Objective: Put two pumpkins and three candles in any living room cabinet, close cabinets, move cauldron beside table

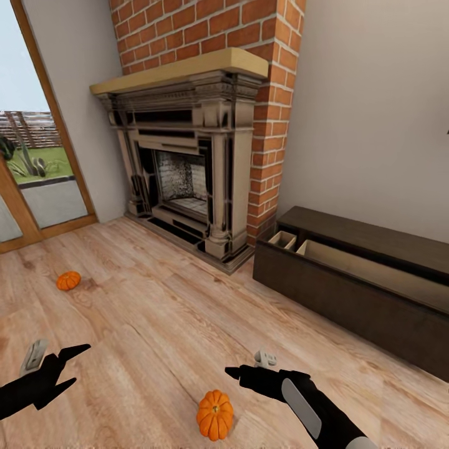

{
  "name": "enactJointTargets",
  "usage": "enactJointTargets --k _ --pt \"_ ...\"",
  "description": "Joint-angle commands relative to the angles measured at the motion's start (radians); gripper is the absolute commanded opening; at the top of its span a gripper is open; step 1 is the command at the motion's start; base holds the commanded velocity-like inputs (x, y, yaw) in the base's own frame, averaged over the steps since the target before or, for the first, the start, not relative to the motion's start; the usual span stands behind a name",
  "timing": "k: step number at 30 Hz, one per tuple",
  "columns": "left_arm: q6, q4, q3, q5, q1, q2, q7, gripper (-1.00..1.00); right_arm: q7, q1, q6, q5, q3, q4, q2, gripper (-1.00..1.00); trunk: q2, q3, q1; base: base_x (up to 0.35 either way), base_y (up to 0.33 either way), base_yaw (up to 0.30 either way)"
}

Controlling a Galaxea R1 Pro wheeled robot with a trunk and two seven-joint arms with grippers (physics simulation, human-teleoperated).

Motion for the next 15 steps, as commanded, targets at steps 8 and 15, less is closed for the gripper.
enactJointTargets --k 8,15 --pt "0.003 0.001 0.001 0.011 -0.001 0.0 0.011 1.0 0.0 -0.001 0.001 0.0 0.003 -0.006 -0.001 1.0 -0.002 -0.032 0.003 0.0 0.0 0.0" --pt "0.003 0.0 -0.003 0.011 -0.001 -0.001 0.012 1.0 0.001 -0.001 0.0 -0.001 0.002 -0.014 -0.001 1.0 -0.004 -0.059 0.006 0.0 0.0 0.0"
